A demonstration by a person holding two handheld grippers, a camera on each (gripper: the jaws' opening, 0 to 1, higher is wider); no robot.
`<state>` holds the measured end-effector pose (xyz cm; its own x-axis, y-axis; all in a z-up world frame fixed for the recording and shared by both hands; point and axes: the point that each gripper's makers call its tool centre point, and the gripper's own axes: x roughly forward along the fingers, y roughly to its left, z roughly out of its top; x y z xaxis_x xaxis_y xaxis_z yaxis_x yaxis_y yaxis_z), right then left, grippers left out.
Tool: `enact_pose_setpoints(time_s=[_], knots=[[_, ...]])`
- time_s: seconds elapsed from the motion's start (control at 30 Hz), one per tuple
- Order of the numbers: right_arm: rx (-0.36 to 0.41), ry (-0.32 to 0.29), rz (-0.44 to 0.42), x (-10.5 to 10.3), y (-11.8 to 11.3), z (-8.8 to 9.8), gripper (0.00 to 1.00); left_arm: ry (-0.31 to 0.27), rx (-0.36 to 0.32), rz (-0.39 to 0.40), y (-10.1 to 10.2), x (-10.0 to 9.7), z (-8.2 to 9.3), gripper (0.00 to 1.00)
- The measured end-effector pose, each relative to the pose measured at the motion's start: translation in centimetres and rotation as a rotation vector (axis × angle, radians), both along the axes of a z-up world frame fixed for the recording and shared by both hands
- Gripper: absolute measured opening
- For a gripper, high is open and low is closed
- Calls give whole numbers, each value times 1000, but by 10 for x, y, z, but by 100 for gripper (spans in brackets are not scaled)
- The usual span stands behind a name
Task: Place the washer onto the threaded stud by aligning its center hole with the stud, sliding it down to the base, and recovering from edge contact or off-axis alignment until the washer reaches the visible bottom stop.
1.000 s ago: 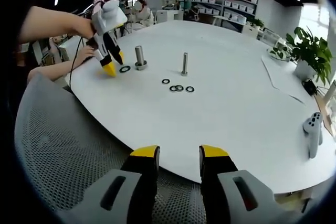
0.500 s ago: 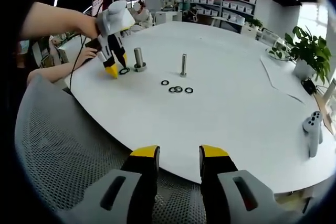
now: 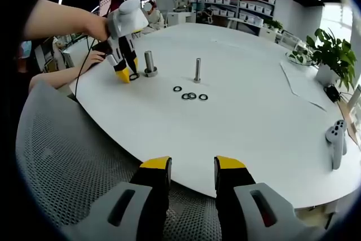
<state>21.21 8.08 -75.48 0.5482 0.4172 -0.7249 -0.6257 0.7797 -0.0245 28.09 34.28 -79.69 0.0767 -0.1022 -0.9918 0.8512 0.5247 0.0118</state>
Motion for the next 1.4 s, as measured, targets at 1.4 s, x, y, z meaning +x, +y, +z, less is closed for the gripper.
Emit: enact_pose_setpoints(time_s=[1.4], knots=[[10,-2,7,0,1,0,32,-96,-40,81,2,-3,2,18]])
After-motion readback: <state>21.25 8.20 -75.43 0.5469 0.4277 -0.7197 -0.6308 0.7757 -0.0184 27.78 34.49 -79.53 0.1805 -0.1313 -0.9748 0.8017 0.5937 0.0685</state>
